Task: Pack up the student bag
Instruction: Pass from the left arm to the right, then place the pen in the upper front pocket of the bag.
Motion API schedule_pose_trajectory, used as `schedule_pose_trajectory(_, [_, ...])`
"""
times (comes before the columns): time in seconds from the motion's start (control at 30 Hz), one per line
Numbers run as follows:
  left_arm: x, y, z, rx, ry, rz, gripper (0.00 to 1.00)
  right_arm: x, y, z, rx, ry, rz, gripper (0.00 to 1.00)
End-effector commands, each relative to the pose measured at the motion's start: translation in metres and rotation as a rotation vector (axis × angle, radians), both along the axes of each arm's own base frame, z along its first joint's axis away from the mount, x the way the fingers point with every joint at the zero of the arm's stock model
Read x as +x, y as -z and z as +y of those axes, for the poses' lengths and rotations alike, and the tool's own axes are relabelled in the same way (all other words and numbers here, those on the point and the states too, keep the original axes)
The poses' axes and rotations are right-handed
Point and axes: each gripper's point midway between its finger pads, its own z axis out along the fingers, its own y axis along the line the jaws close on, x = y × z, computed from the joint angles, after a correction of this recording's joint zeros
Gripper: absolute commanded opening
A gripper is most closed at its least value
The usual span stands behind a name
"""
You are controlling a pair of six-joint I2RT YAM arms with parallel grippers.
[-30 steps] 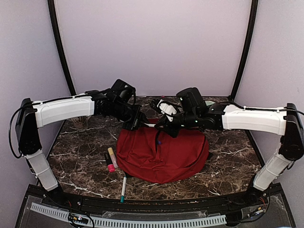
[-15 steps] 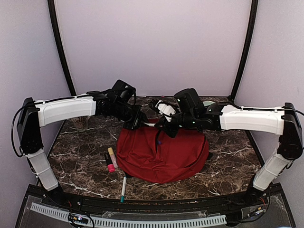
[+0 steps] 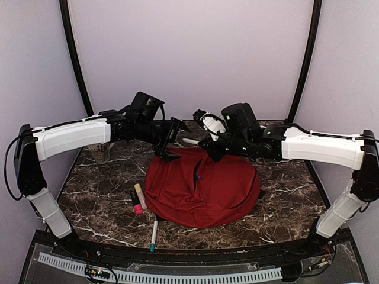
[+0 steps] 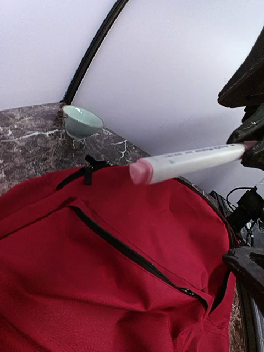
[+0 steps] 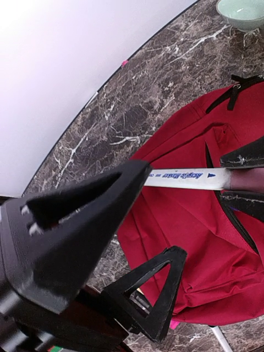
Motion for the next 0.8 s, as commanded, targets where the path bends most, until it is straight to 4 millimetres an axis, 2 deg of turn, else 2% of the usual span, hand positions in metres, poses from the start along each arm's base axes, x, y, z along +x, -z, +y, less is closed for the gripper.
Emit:
schedule_pose_trajectory(0.0, [0.001, -0.041, 0.023, 0.006, 0.014, -0.198, 0.90, 0.003, -0.049, -0.019, 0.093, 0.099, -0.070, 0.00])
schedule_pose_trajectory(0.23, [0.006, -0.064, 0.044, 0.097, 0.096, -0.425, 0.79, -0.005, -0.065, -0.057, 0.170, 0.145, -0.027, 0.00])
schedule_pose_trajectory(0.33, [0.010, -0.070, 0.042, 0.210, 0.217, -0.521, 0.75, -0.008, -0.060, -0.079, 0.202, 0.189, 0.022, 0.00])
schedule_pose_trajectory(0.4, [0.008, -0.071, 0.033, 0.283, 0.366, -0.596, 0.70, -0.010, -0.055, -0.094, 0.216, 0.227, 0.053, 0.00])
schedule_pose_trajectory(0.5, [0.004, -0.055, 0.030, 0.523, 0.570, -0.648, 0.65, -0.014, -0.046, -0.115, 0.237, 0.286, 0.104, 0.00])
schedule_pose_trajectory(0.57, [-0.002, -0.034, 0.024, 0.648, 0.701, -0.648, 0.63, -0.018, -0.037, -0.125, 0.247, 0.319, 0.139, 0.00])
schedule_pose_trajectory(0.67, [-0.021, -0.005, 0.004, 0.718, 0.887, -0.635, 0.62, -0.025, -0.025, -0.138, 0.263, 0.361, 0.185, 0.00])
schedule_pose_trajectory(0.77, [-0.032, 0.017, -0.007, 0.816, 0.964, -0.600, 0.64, -0.033, -0.012, -0.146, 0.276, 0.392, 0.229, 0.00])
